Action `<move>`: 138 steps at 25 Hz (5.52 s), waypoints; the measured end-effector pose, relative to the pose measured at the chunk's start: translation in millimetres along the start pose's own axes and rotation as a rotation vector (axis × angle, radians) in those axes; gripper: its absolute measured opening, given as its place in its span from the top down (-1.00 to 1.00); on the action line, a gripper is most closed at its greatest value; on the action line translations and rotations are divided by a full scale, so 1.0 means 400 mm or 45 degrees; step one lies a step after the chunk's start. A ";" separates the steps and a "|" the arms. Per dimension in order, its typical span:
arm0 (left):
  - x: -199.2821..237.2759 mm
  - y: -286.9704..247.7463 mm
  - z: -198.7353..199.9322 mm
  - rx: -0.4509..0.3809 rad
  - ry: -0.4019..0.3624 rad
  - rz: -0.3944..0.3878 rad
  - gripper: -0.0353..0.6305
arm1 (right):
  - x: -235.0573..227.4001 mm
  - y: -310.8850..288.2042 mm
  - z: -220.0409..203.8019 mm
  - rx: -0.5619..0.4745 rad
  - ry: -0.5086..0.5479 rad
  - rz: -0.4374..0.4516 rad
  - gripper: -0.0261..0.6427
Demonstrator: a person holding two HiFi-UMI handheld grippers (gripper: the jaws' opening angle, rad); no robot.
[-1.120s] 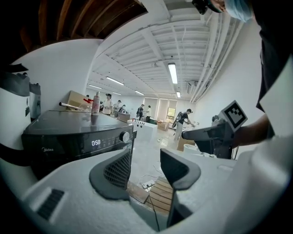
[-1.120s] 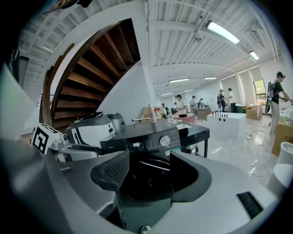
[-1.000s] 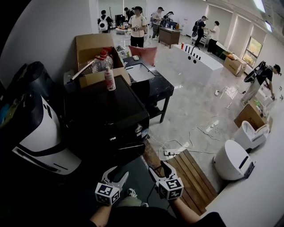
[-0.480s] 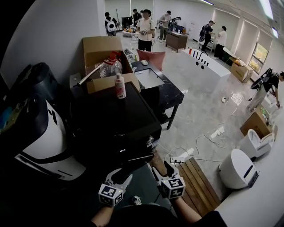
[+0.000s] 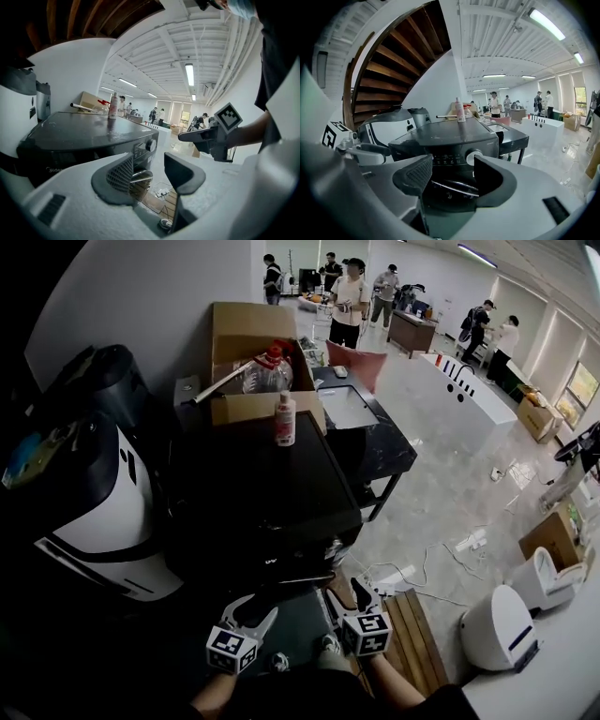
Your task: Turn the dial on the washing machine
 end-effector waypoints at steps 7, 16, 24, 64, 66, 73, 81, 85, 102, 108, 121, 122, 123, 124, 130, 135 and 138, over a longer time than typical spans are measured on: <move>-0.008 -0.050 0.028 -0.036 0.068 0.151 0.30 | -0.066 -0.058 0.021 0.078 0.096 0.102 0.15; -0.032 -0.085 0.038 -0.015 0.105 0.285 0.30 | -0.133 -0.152 0.040 0.144 0.241 0.204 0.04; -0.033 -0.084 0.038 -0.020 0.132 0.399 0.30 | -0.141 -0.254 0.018 0.233 0.459 0.289 -0.03; -0.028 0.041 -0.021 0.008 0.208 0.610 0.30 | -0.170 -0.406 -0.164 0.519 0.375 0.285 -0.09; -0.030 0.046 -0.025 0.012 0.209 0.616 0.30 | -0.171 -0.407 -0.164 0.515 0.333 0.284 -0.09; -0.029 0.049 -0.034 0.030 0.211 0.600 0.30 | -0.174 -0.411 -0.167 0.508 0.327 0.261 -0.09; -0.016 0.044 -0.025 0.024 0.204 0.565 0.30 | -0.182 -0.362 -0.080 0.341 0.345 0.145 -0.11; -0.010 0.036 -0.030 0.020 0.206 0.543 0.30 | -0.151 -0.340 -0.032 0.253 0.388 0.177 -0.11; -0.006 0.040 -0.041 -0.001 0.234 0.555 0.30 | -0.152 -0.374 -0.080 0.387 0.349 0.208 -0.11; -0.006 0.040 -0.042 0.000 0.234 0.563 0.30 | -0.160 -0.384 -0.088 0.407 0.295 0.204 -0.12; 0.002 0.031 -0.033 -0.004 0.223 0.548 0.30 | -0.144 -0.321 -0.024 0.277 0.253 0.212 -0.04; 0.005 0.028 -0.029 -0.007 0.219 0.543 0.30 | -0.138 -0.312 -0.009 0.251 0.250 0.219 -0.02; 0.007 0.025 -0.024 -0.011 0.214 0.536 0.30 | -0.132 -0.303 0.007 0.226 0.243 0.226 0.01; 0.009 0.021 -0.018 -0.015 0.209 0.529 0.30 | -0.126 -0.294 0.022 0.203 0.235 0.234 0.03; 0.024 0.015 0.019 -0.050 0.174 0.491 0.30 | -0.072 -0.222 0.101 0.077 0.193 0.296 0.21; 0.038 0.024 0.061 -0.085 0.125 0.461 0.38 | -0.036 -0.153 0.155 -0.016 0.160 0.304 0.38; 0.044 0.029 0.088 -0.110 0.093 0.437 0.46 | -0.015 -0.117 0.178 -0.059 0.156 0.306 0.52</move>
Point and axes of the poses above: the fingertips, and each gripper's own axes: y backward along the fingers, x to its left, z out of its top, the point moved 2 cm from there along y, backward along the fingers, and after that the axes turned 2 degrees about -z, right-handed, at the moved point
